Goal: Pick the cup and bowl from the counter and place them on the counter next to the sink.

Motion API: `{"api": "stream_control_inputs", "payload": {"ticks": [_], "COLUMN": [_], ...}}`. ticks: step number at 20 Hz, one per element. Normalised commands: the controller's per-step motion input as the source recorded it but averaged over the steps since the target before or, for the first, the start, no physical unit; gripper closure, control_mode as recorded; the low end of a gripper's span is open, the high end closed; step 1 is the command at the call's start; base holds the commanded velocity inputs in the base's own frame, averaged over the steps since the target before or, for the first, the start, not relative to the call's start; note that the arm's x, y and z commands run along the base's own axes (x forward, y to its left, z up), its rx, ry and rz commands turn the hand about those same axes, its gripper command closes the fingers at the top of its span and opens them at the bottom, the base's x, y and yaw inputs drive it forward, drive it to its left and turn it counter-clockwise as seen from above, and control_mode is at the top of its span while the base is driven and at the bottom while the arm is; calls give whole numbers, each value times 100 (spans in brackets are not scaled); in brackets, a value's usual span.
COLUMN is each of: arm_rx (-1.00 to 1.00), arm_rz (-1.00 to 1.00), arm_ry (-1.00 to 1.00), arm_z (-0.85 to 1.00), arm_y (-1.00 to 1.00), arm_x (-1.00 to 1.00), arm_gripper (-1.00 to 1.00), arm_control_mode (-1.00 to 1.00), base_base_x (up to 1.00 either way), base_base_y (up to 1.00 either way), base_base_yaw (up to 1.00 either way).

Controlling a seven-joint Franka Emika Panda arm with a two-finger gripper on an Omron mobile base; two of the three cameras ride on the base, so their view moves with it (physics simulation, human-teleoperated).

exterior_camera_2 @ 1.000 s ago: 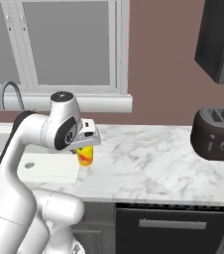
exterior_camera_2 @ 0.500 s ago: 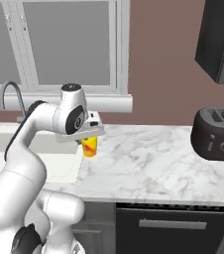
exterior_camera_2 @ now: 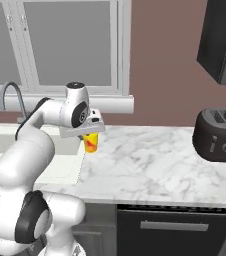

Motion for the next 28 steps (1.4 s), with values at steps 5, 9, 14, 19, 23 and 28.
{"api": "stream_control_inputs", "payload": {"ticks": [5, 9, 14, 19, 23, 28], "arm_rx": [0, 0, 0, 0, 0, 0], "arm_rz": [-5, -7, -10, -11, -9, -8], "arm_ry": [-8, -10, -7, 0, 2, 4], "arm_z": [-46, -17, -16, -18, -23, -12], "arm_y": [26, 3, 0, 0, 0, -5], "arm_x": [20, 7, 0, 0, 3, 0], "arm_gripper": [100, 100, 100, 100, 100, 100], "arm_control_mode": [-100, -100, -100, -100, -100, -100], "base_base_x": [0, 0, 0, 0, 0, 0], "base_base_y": [0, 0, 0, 0, 0, 0], "base_base_yaw": [0, 0, 0, 0, 0, 0]}}
